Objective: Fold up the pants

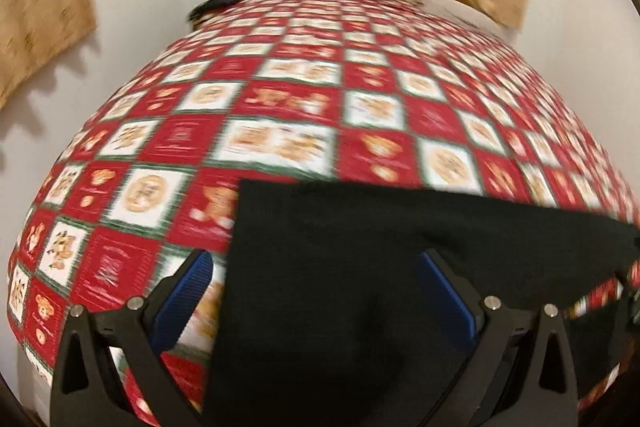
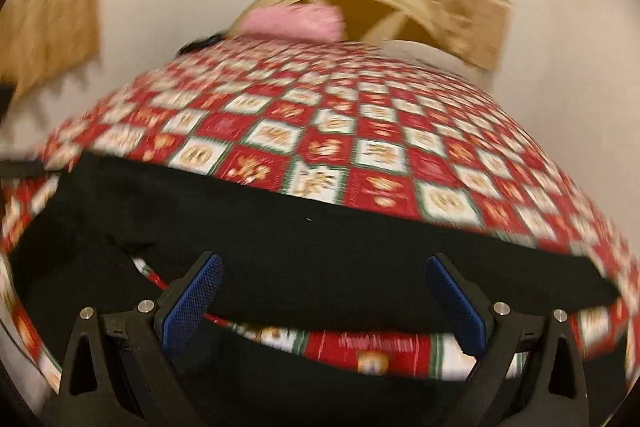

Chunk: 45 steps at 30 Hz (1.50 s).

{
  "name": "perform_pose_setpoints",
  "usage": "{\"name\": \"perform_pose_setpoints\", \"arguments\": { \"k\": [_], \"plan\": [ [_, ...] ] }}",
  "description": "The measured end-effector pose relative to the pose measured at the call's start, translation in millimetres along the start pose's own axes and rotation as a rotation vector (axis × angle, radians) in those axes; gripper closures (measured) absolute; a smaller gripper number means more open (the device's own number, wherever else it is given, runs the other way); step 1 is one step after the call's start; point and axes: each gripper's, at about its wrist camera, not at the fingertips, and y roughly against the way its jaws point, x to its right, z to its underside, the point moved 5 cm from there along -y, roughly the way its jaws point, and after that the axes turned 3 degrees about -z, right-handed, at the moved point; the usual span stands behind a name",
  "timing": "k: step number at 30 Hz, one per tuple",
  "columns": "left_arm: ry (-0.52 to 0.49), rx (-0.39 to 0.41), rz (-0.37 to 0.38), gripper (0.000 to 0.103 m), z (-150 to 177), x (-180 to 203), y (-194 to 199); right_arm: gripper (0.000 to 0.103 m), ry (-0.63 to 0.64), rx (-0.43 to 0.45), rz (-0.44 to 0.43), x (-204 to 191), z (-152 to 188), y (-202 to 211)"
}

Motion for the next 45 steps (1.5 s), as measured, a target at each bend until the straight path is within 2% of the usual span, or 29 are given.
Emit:
{"name": "perform_pose_setpoints", "arguments": {
  "k": [3,8,9,11,12,13,17,18,21,23,24,25,26,27,28,29,31,33,40,45],
  "plan": [
    [0.070,-0.028,0.016,0.000,-14,-20,-16,0.001,0.112,-0.036,-0.007,-9,-15,-35],
    [0.101,-0.105,0.028,0.000,-21,-25,-54,0.002,0.173,-0.110,-0.074,-12,-32,-82],
    [0.106,-0.127,0.029,0.000,-21,-26,-63,0.004,0.181,-0.125,-0.079,-11,-35,-93],
    [0.127,-0.173,-0.007,0.000,-19,-30,-82,0.015,0.193,-0.163,-0.088,-8,-38,-110],
    [0.141,-0.185,-0.013,0.000,-18,-34,-87,0.023,0.193,-0.183,-0.096,-7,-39,-118],
    [0.157,-0.193,-0.010,0.000,-17,-37,-92,0.026,0.188,-0.211,-0.115,-5,-39,-128],
    [0.159,-0.231,0.012,0.000,-8,-37,-101,0.026,0.170,-0.309,-0.216,-8,-30,-149],
    [0.152,-0.240,0.014,0.000,-5,-36,-104,0.027,0.172,-0.310,-0.232,-10,-28,-150],
    [0.121,-0.216,-0.012,0.000,-5,-32,-107,0.043,0.170,-0.305,-0.295,-13,-28,-146],
    [0.117,-0.197,-0.018,0.001,-8,-30,-109,0.063,0.185,-0.311,-0.317,-15,-27,-142],
    [0.120,-0.179,-0.015,0.009,-11,-30,-109,0.086,0.177,-0.332,-0.368,-19,-26,-140],
    [0.122,-0.164,-0.015,0.019,-12,-29,-108,0.088,0.172,-0.340,-0.374,-22,-26,-139],
    [0.119,-0.156,-0.009,0.024,-14,-28,-108,0.090,0.193,-0.336,-0.353,-24,-26,-134],
    [0.116,-0.154,0.004,0.037,-16,-26,-108,0.095,0.207,-0.331,-0.340,-26,-26,-132],
    [0.120,-0.150,0.024,0.047,-18,-25,-107,0.096,0.209,-0.325,-0.334,-26,-27,-130],
    [0.129,-0.148,0.034,0.048,-20,-24,-105,0.096,0.188,-0.305,-0.331,-24,-30,-123],
    [0.139,-0.139,0.055,0.058,-23,-23,-100,0.097,0.149,-0.270,-0.331,-15,-43,-118],
    [0.144,-0.117,0.068,0.060,-28,-22,-90,0.097,0.108,-0.204,-0.335,-9,-55,-95],
    [0.136,0.083,0.113,0.060,-40,-24,-13,0.097,0.086,-0.025,-0.338,-10,-75,-13],
    [0.109,0.191,0.145,0.060,-18,-28,43,0.097,0.111,0.099,-0.329,-22,-50,59]
  ]
}}
